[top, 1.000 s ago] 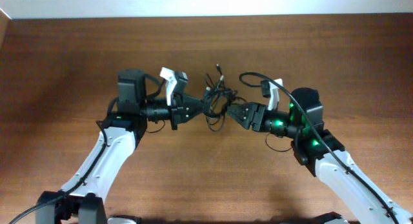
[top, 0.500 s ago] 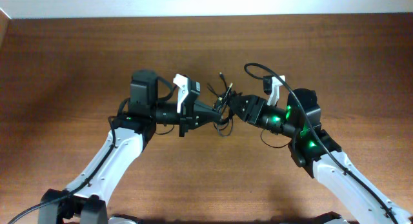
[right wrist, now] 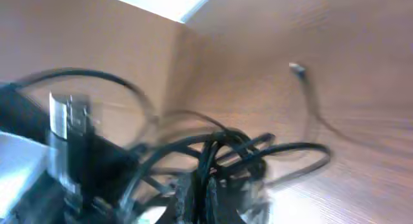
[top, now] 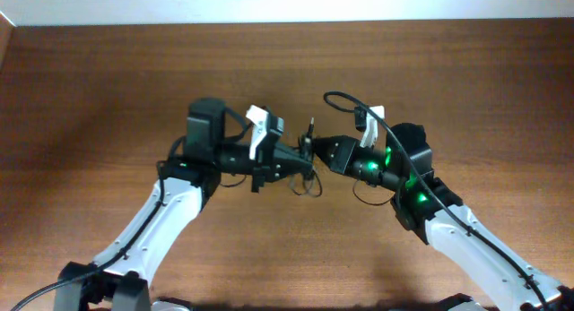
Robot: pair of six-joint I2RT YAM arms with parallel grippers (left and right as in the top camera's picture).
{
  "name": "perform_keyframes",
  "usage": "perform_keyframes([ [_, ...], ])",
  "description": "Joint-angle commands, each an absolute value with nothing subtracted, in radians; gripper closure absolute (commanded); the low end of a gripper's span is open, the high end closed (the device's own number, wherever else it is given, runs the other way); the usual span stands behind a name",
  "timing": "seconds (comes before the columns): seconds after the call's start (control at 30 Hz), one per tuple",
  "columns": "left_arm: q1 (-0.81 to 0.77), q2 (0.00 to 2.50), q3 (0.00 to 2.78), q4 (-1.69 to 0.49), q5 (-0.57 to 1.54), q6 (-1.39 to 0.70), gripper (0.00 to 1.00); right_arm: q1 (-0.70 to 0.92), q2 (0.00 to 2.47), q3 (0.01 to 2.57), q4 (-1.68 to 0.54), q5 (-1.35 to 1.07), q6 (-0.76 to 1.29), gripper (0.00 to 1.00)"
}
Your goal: Untangle cables
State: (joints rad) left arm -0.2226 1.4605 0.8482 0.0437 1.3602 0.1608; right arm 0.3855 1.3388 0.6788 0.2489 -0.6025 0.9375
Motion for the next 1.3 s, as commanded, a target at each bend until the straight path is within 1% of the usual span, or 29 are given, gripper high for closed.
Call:
perform_keyframes([
  [0.0, -0.100, 1.434, 0.864, 0.058, 1.382, 0.181, 1.00, 0.313, 1.349, 0.677, 0.052, -0.495, 0.860, 0.96],
  [0.07, -0.042, 1.434, 0.864, 0.030, 1.290, 0.181, 1.00, 0.275, 1.347, 0.677, -0.020, -0.509, 0.826, 0.96],
  [0.13, -0.010, 1.434, 0.864, -0.039, 1.121, 0.176, 1.00, 0.252, 1.338, 0.677, -0.050, -0.540, 0.798, 0.96],
  [0.3, -0.042, 1.460, 0.864, -0.165, 0.822, 0.079, 1.00, 0.247, 1.309, 0.677, -0.076, -0.547, 0.778, 0.96],
  [0.4, -0.084, 1.509, 0.864, -0.178, 0.596, -0.078, 1.00, 0.247, 1.308, 0.677, -0.078, -0.549, 0.777, 0.96],
  [0.43, -0.094, 1.527, 0.864, -0.179, 0.513, -0.141, 0.96, 0.247, 1.308, 0.677, -0.080, -0.548, 0.776, 0.96],
  [0.5, -0.105, 1.573, 0.864, -0.215, 0.308, -0.352, 0.95, 0.243, 1.308, 0.677, -0.083, -0.543, 0.774, 0.96],
  [0.57, -0.105, 1.620, 0.864, -0.258, 0.209, -0.580, 0.81, 0.228, 1.308, 0.677, -0.100, -0.536, 0.774, 0.96],
  [0.6, -0.105, 1.639, 0.864, -0.259, 0.231, -0.636, 0.79, 0.220, 1.308, 0.677, -0.102, -0.538, 0.774, 0.96],
  [0.63, -0.105, 1.656, 0.864, -0.248, 0.294, -0.647, 0.80, 0.215, 1.308, 0.677, -0.102, -0.541, 0.774, 0.96],
  [0.67, -0.105, 1.673, 0.864, -0.223, 0.400, -0.639, 0.87, 0.215, 1.308, 0.677, -0.102, -0.543, 0.774, 0.96],
  [0.7, -0.105, 1.687, 0.864, -0.190, 0.509, -0.603, 0.91, 0.215, 1.308, 0.677, -0.102, -0.545, 0.773, 0.96],
  [0.73, -0.105, 1.700, 0.864, -0.134, 0.669, -0.516, 0.92, 0.215, 1.308, 0.677, -0.110, -0.542, 0.773, 0.95],
  [0.77, -0.105, 1.710, 0.864, -0.069, 0.848, -0.422, 0.84, 0.215, 1.308, 0.677, -0.118, -0.532, 0.773, 0.95],
  [0.8, -0.105, 1.715, 0.864, -0.022, 0.984, -0.365, 0.65, 0.215, 1.308, 0.677, -0.121, -0.524, 0.773, 0.93],
  [0.83, -0.105, 1.715, 0.864, 0.011, 1.048, -0.350, 0.01, 0.215, 1.308, 0.677, -0.124, -0.516, 0.774, 0.90],
  [0.9, -0.095, 1.711, 0.865, 0.026, 1.047, -0.362, 0.01, 0.215, 1.308, 0.677, -0.129, -0.511, 0.773, 0.85],
  [0.93, -0.088, 1.708, 0.866, 0.033, 1.031, -0.404, 0.01, 0.215, 1.308, 0.677, -0.132, -0.511, 0.773, 0.83],
  [1.0, -0.068, 1.682, 0.867, 0.033, 0.925, -0.569, 0.01, 0.215, 1.308, 0.677, -0.144, -0.511, 0.773, 0.82],
  [1.03, -0.068, 1.668, 0.867, 0.029, 0.878, -0.606, 0.01, 0.215, 1.308, 0.677, -0.148, -0.511, 0.773, 0.81],
  [1.13, -0.069, 1.614, 0.867, -0.023, 0.651, -0.730, 0.01, 0.215, 1.308, 0.677, -0.160, -0.511, 0.773, 0.79],
  [1.2, -0.069, 1.542, 0.867, -0.126, 0.472, -0.873, 0.01, 0.215, 1.308, 0.677, -0.171, -0.510, 0.773, 0.79],
  [1.27, -0.069, 1.481, 0.868, -0.205, 0.336, -0.882, 0.01, 0.215, 1.308, 0.677, -0.173, -0.511, 0.773, 0.79],
])
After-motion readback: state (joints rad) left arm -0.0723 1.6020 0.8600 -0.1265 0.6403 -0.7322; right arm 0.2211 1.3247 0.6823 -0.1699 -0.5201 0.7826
